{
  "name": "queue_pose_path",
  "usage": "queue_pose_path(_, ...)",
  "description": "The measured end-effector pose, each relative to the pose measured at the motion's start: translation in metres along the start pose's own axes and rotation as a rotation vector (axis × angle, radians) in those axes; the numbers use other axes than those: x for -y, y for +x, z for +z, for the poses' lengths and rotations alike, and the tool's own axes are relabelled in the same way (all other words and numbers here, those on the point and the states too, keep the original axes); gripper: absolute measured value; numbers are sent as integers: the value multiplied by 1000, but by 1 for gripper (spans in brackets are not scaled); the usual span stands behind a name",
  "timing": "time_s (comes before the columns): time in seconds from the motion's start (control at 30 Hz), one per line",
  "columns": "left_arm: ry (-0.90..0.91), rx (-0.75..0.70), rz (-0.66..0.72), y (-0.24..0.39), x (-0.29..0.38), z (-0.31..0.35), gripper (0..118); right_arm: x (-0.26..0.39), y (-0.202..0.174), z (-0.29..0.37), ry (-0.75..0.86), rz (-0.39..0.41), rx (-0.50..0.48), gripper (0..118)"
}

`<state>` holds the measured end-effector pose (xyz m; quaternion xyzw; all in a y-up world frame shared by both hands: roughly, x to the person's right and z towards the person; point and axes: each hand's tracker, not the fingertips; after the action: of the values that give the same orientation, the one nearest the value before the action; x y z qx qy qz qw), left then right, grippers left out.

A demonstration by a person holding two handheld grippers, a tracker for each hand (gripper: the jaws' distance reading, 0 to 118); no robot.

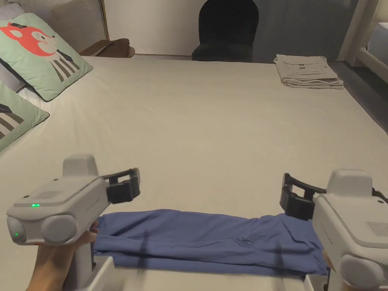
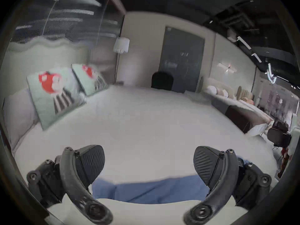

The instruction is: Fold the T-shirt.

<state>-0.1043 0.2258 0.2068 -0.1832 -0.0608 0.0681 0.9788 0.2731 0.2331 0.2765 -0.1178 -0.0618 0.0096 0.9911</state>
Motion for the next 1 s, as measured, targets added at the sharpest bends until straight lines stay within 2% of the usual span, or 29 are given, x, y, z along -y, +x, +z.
queue_pose_path(0.23,250,-45,-134,42,-8,11,108,-18,-26,4,140,31,28,103)
queue_pose_path(0.27,273,-52,-147,46,-7,13,107,-18,-27,5,157,36,28,100)
queue_pose_path(0.33,293,-72,-152,50,-4,16,106,-20,-31,6,176,55,36,85)
queue_pose_path(0.37,294,-72,-160,51,-3,16,101,-20,-32,6,182,66,41,75)
queue_pose_path(0.43,308,-64,-178,49,0,13,47,-20,-32,6,191,67,38,40)
queue_pose_path(0.47,306,-70,-189,49,0,13,12,-20,-32,6,198,68,37,22)
queue_pose_path(0.5,303,-87,-200,50,1,11,0,-19,-32,6,203,67,38,0)
queue_pose_path(0.87,270,-48,-165,31,1,-2,0,-19,-37,3,217,79,28,0)
queue_pose_path(1.0,74,87,36,-8,-3,-10,0,-19,-41,-2,207,88,17,0)
